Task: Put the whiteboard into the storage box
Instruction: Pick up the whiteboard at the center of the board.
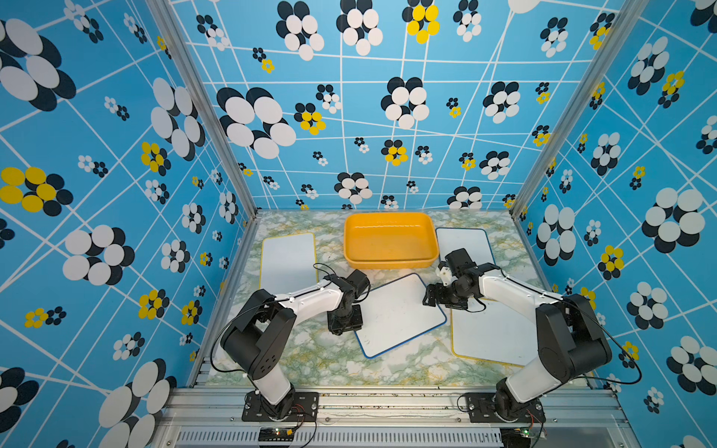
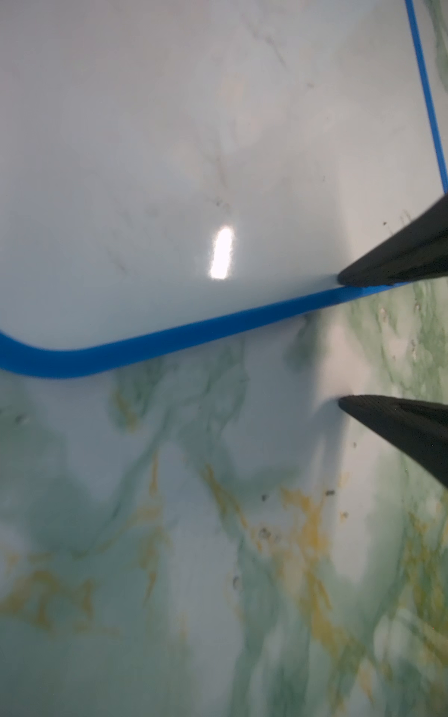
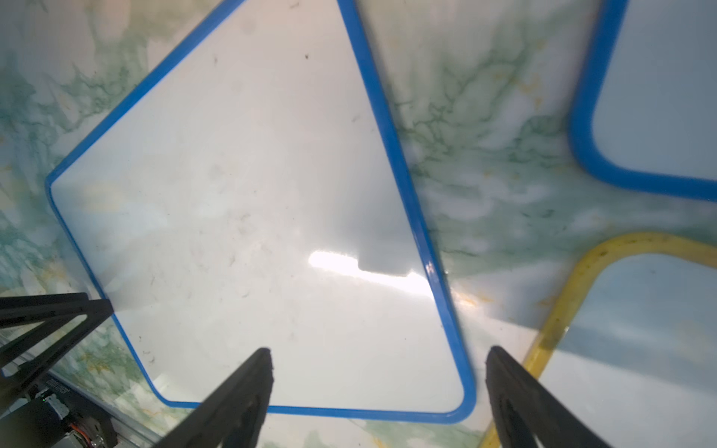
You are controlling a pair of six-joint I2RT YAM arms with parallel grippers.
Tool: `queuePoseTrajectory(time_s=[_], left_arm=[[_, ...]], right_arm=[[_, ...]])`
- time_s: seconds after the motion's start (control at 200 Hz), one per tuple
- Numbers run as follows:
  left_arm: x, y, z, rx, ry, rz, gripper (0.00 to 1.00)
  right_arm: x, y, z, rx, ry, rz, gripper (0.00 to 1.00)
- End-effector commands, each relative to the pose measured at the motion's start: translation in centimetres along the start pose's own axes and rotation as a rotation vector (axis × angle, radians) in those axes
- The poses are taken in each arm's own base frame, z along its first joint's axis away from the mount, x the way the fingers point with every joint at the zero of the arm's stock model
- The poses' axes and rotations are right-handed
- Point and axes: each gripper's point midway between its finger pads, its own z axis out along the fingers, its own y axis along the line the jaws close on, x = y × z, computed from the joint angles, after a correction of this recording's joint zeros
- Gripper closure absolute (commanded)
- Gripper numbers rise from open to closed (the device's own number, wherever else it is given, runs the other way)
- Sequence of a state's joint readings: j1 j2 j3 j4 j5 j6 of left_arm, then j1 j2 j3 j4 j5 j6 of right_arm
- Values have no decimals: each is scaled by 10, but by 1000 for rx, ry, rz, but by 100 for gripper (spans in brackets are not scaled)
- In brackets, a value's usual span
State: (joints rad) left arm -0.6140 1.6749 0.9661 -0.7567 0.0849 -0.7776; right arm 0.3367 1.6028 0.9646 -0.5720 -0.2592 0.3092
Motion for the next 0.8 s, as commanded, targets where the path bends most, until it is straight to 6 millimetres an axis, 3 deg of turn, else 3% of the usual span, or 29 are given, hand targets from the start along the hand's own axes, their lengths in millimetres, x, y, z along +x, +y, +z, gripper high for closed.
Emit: queuePoseTrajectory(time_s=[0.0, 0.235, 0.375, 0.5, 0.67, 0.795], left_arm=[[4, 53, 8, -223, 58, 58, 54], [-24, 59, 2, -216, 30, 94, 54], [-43, 44, 0, -146, -21, 157, 52], [-53, 28, -13, -58, -78, 183, 43], [-31, 19, -35, 70, -90, 181, 21], [0, 21, -32, 131, -27, 122, 9]], right_arm=[[-2, -2, -7, 17, 4, -4, 11], [0, 3, -1, -22, 29, 13, 12], [9, 6, 11, -61, 51, 53, 12], [22, 7, 15, -74, 72, 62, 12], [38, 12, 17, -89, 78, 52, 12], [40, 14, 24, -93, 88, 47, 12]])
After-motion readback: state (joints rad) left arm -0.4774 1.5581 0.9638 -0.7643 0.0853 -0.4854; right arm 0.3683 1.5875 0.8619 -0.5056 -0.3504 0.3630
